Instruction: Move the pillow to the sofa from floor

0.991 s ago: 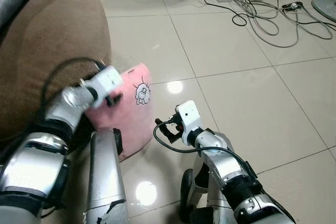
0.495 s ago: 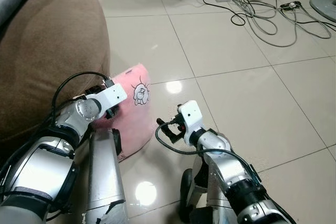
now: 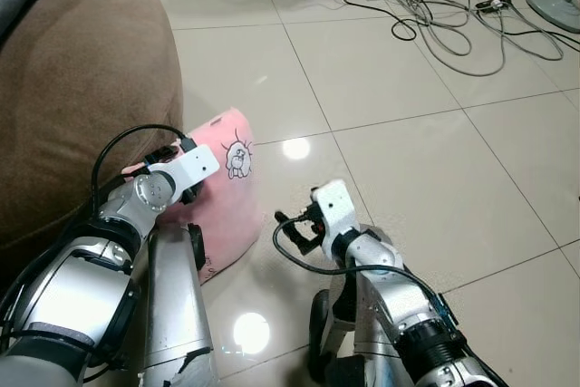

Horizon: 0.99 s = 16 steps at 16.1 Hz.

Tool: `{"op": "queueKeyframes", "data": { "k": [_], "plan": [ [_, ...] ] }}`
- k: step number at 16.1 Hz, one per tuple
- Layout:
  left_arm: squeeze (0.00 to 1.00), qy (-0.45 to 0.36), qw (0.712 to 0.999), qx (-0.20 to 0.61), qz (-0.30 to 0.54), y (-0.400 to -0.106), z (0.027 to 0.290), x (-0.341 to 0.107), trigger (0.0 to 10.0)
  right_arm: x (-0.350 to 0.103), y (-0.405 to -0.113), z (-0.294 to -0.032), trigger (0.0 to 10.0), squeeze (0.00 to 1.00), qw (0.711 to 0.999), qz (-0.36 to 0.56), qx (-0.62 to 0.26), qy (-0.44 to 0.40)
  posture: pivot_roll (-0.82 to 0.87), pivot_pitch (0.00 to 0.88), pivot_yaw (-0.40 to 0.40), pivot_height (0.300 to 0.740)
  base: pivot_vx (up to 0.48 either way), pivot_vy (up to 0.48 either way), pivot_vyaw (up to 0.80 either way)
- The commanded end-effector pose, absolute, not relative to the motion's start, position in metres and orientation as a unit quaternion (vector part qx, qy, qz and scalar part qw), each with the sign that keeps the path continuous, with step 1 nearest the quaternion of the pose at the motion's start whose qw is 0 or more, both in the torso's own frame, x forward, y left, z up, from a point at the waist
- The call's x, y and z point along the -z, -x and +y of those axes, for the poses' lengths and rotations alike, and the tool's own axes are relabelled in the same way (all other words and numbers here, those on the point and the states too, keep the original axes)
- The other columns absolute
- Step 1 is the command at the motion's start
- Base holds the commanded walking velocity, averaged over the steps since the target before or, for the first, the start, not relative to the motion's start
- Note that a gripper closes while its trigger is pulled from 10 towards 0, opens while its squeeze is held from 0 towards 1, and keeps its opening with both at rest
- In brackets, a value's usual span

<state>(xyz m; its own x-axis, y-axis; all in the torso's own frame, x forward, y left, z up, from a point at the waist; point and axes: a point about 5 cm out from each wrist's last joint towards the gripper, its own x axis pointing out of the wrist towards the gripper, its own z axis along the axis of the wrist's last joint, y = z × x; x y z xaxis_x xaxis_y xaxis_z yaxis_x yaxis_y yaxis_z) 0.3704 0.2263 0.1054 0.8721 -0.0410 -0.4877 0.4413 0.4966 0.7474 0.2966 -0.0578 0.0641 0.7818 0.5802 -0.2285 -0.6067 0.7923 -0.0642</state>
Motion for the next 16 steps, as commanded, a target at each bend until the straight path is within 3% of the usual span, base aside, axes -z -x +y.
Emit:
{"op": "queueKeyframes", "data": {
  "k": [1, 3, 4, 5, 6, 7, 8, 16],
  "plan": [
    [1.0, -0.476, 0.844, 0.14, 0.203, -0.372, 0.224, -0.107, 10.0, -0.062, -0.294, -0.064, 10.0, 0.0, 0.942, 0.106, -0.309, 0.07, 0.14, 0.257, -0.17, 0.437, 0.0, 0.0, 0.0],
    [1.0, -0.478, 0.845, 0.131, 0.202, -0.372, 0.227, -0.109, 10.0, -0.062, -0.293, -0.064, 10.0, 0.0, 0.942, 0.109, -0.309, 0.071, 0.14, 0.261, -0.17, 0.437, 0.0, 0.0, 0.0],
    [1.0, -0.471, 0.849, 0.127, 0.202, -0.372, 0.229, -0.109, 4.2, -0.062, -0.292, -0.064, 10.0, 0.0, 0.942, 0.109, -0.309, 0.071, 0.14, 0.267, -0.17, 0.437, 0.0, 0.0, 0.0],
    [1.0, -0.462, 0.854, 0.122, 0.206, -0.372, 0.231, -0.109, 0.0, -0.062, -0.292, -0.064, 10.0, 0.0, 0.942, 0.11, -0.31, 0.071, 0.13, 0.273, -0.17, 0.437, 0.0, 0.0, 0.0],
    [1.0, -0.464, 0.854, 0.112, 0.207, -0.372, 0.235, -0.111, 0.0, -0.062, -0.291, -0.064, 10.0, 0.0, 0.942, 0.11, -0.31, 0.071, 0.13, 0.276, -0.169, 0.437, 0.0, 0.0, 0.0],
    [0.41, -0.467, 0.854, 0.106, 0.206, -0.372, 0.237, -0.112, 0.0, -0.062, -0.291, -0.064, 10.0, 0.0, 0.942, 0.111, -0.31, 0.071, 0.13, 0.279, -0.167, 0.437, 0.0, 0.0, 0.0],
    [0.0, -0.462, 0.858, 0.098, 0.205, -0.372, 0.24, -0.114, 0.0, -0.062, -0.29, -0.064, 10.0, 0.0, 0.942, 0.112, -0.31, 0.07, 0.13, 0.284, -0.167, 0.437, 0.0, 0.0, 0.0],
    [0.0, -0.45, 0.866, 0.102, 0.194, -0.37, 0.243, -0.113, 0.0, -0.062, -0.288, -0.063, 10.0, 0.0, 0.941, 0.116, -0.309, 0.068, 0.13, 0.295, -0.166, 0.437, 0.0, 0.0, 0.0]
  ]
}}
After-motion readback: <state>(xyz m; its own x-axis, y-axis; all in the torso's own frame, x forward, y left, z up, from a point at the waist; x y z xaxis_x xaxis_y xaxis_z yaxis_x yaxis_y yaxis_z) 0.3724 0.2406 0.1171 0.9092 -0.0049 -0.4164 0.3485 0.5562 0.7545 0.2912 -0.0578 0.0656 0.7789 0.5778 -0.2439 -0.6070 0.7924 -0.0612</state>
